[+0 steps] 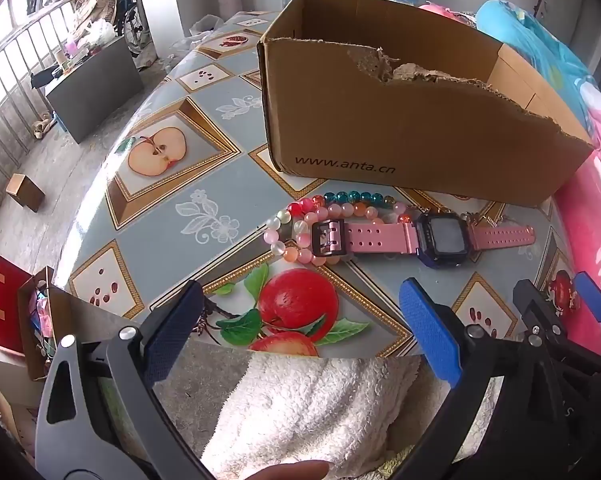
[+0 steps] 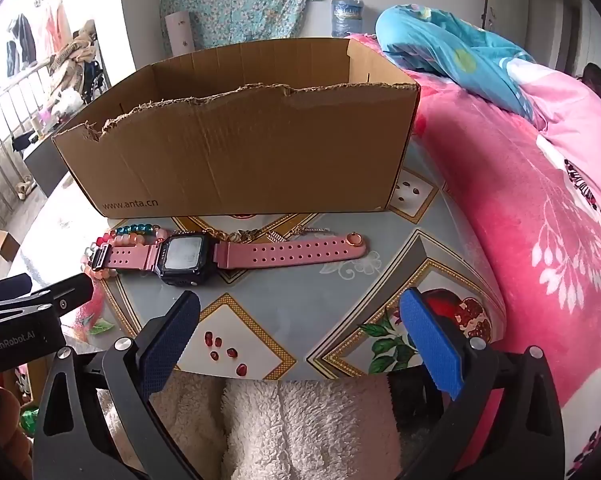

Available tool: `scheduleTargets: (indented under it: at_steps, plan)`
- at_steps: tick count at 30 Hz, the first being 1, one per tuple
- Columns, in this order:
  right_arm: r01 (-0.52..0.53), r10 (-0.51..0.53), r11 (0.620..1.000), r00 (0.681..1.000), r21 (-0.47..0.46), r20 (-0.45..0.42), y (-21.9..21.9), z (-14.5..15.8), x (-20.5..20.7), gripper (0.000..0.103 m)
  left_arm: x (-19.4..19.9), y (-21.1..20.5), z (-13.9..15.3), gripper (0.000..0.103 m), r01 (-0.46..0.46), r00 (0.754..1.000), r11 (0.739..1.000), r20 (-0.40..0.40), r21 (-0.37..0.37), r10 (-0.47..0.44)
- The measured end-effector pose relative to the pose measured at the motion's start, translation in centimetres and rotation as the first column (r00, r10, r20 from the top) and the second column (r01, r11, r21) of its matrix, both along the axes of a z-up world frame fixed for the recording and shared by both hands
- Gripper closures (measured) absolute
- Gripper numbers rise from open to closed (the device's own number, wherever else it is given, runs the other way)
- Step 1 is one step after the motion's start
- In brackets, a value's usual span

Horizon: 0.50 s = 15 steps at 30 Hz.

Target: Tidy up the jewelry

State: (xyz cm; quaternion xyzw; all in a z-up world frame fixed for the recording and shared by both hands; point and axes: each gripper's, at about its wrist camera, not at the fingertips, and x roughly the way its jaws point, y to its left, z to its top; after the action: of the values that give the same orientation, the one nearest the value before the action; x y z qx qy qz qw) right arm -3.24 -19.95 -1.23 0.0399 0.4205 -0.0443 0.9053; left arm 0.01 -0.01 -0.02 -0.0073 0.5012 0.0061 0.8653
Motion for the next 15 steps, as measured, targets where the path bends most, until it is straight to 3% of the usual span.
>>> scheduleTargets:
  at_steps: [15]
  plan:
    - [-0.006, 0.006, 1.0, 1.0, 0.001, -0.003, 0.05, 0.13, 0.24, 0.005, 0.01, 0.04, -0.06, 0.008, -0.002, 1.0, 1.0, 0.004, 0.007, 0.002]
